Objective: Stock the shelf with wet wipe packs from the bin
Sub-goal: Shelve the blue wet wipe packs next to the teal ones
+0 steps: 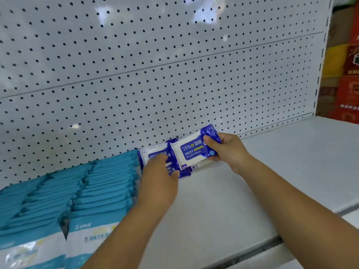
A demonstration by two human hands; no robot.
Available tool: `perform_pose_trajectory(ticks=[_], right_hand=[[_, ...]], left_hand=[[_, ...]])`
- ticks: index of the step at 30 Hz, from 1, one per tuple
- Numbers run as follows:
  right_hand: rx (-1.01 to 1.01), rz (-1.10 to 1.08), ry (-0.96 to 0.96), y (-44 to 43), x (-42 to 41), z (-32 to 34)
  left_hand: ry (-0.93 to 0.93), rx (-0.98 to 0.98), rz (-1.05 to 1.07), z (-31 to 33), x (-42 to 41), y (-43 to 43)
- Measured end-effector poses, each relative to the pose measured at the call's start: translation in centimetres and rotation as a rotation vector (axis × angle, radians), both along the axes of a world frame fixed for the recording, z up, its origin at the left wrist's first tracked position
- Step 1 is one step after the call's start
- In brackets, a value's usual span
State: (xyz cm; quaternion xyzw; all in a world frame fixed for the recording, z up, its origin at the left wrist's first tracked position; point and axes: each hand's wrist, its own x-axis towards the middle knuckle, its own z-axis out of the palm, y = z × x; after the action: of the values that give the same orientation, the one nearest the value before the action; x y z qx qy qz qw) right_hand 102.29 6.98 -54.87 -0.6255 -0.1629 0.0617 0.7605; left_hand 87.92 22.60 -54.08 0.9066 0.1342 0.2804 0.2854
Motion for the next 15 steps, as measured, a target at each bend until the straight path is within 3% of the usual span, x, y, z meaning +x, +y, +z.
perform_pose_trajectory(ticks=[3, 7, 15], right_hand=[[-0.020, -0.027, 0.006, -0.1, 0.4, -0.2], [-0.088, -0.030, 0.006, -0.1, 0.9, -0.6], [-0.160, 0.011, 0.030, -0.1, 1.0, -0.7]], left_hand=[[0.289, 0.270, 0.003, 3.6, 1.4, 3.0], [0.529, 0.324, -0.100, 4.7, 3.7, 5.9], [0.754, 0.532, -0.147, 3.6, 7.1, 6.6]])
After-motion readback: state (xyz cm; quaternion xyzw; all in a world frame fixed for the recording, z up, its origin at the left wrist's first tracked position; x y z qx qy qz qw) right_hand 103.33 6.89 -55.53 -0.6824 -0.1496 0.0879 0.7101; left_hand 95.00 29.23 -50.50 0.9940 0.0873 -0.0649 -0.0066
